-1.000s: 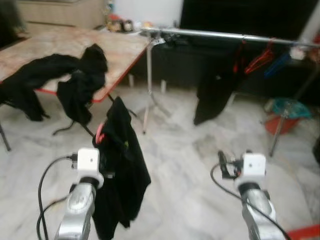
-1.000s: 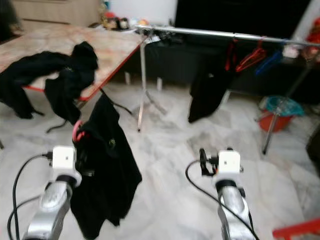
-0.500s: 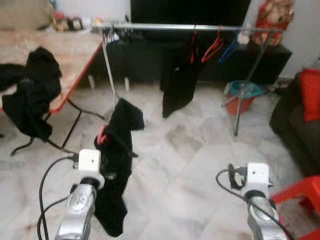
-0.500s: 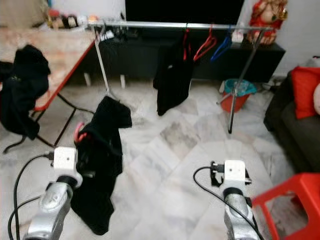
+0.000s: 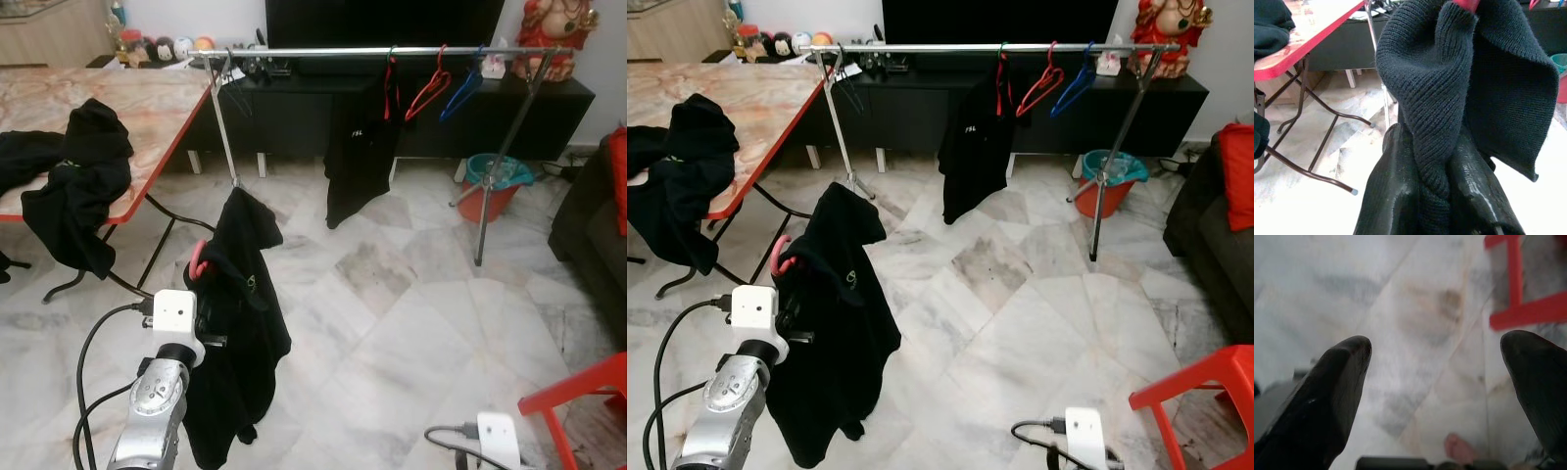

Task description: Hang hanger

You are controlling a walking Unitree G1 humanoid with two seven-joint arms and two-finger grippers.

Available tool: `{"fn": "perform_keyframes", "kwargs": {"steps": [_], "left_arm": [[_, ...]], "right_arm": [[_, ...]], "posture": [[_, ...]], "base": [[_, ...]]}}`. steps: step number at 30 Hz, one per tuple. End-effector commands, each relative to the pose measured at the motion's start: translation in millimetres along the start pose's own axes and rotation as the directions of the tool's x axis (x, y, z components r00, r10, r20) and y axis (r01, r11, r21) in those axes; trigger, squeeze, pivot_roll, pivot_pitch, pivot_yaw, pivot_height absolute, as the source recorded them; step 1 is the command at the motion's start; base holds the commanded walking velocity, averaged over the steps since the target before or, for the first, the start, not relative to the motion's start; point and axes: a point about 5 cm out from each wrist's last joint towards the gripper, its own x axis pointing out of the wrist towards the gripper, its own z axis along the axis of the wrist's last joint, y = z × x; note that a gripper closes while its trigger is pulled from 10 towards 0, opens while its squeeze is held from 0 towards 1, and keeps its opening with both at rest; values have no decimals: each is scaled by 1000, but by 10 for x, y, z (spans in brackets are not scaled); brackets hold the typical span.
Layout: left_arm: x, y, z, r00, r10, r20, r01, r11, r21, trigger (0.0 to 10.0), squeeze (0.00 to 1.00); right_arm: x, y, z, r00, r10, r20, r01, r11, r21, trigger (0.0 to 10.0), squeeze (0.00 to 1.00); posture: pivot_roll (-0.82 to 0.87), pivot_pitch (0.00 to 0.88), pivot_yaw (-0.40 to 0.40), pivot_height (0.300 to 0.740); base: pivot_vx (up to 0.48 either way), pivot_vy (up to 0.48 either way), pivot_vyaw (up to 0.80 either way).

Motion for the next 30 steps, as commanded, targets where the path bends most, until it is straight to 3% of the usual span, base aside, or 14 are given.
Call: {"fn": "perform_keyframes", "kwargs": {"steps": [1, 14, 30], "left_arm": [[63, 29, 154, 998, 14, 62, -14, 1000, 3, 10000, 0], [61, 6, 147, 999, 7, 53, -7, 1000, -2, 10000, 0], [49, -31, 130, 999, -8, 49, 8, 1000, -7, 10000, 0]], "right_arm": [[-7, 13, -58, 1000, 13, -21, -13, 1000, -10, 10000, 0], [-22, 132, -104, 997, 77, -28, -77, 997, -10, 10000, 0], [-17, 122, -77, 996, 81, -22, -81, 997, -14, 10000, 0]], "posture": [[114, 0, 9, 732], [101, 0, 10, 732], [106, 0, 2, 732]], "base": [[244, 0, 0], [262, 0, 0], [310, 0, 0]]}}
